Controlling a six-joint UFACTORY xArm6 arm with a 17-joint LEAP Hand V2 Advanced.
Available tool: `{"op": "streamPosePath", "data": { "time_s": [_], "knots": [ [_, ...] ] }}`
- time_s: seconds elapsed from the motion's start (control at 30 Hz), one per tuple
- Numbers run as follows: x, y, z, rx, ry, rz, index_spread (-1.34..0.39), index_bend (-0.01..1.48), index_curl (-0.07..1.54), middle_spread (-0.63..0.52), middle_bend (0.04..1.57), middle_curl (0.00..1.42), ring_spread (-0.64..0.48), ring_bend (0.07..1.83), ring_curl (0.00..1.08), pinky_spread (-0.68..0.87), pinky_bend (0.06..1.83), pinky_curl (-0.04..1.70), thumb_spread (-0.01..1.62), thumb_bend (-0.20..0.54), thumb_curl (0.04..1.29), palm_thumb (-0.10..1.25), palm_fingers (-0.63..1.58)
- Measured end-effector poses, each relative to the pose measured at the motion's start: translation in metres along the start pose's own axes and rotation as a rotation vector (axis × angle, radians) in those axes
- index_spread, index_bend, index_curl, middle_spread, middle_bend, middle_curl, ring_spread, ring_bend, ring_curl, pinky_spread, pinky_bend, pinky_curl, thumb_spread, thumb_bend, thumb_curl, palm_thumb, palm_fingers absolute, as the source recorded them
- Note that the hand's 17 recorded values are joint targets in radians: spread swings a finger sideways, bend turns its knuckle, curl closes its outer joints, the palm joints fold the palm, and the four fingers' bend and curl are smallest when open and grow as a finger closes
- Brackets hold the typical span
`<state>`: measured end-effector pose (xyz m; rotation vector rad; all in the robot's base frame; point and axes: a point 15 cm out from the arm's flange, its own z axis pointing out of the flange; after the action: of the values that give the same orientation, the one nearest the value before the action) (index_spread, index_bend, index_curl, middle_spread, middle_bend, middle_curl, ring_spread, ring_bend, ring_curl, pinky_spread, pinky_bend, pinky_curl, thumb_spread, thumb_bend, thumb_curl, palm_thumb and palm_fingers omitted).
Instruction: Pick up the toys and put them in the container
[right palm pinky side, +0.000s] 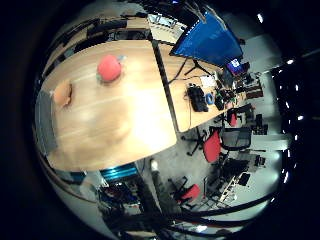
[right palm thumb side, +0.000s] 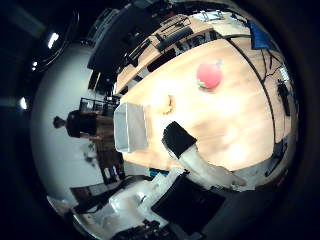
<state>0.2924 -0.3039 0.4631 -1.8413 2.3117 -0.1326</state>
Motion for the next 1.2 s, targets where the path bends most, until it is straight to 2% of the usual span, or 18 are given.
{"op": "streamPosePath", "data": {
  "time_s": [0.57,0.77,1.2],
  "knots": [
    [-0.001,-0.003,0.008,-0.015,-0.010,-0.009,-0.46,0.17,0.29,-0.15,0.29,0.37,-0.08,0.58,0.19,0.40,0.56,0.20,1.01,-0.027,0.28,0.35,0.33],
    [0.002,-0.011,0.018,-0.029,-0.025,-0.015,-0.46,0.15,0.28,-0.15,0.29,0.37,-0.08,0.59,0.19,0.40,0.59,0.20,1.01,-0.016,0.29,0.39,0.33],
    [0.003,-0.086,0.062,0.010,-0.008,-0.094,-0.49,0.16,0.26,-0.18,0.27,0.37,-0.11,0.63,0.20,0.34,0.72,0.21,1.00,-0.023,0.31,0.47,0.34]
  ]
}}
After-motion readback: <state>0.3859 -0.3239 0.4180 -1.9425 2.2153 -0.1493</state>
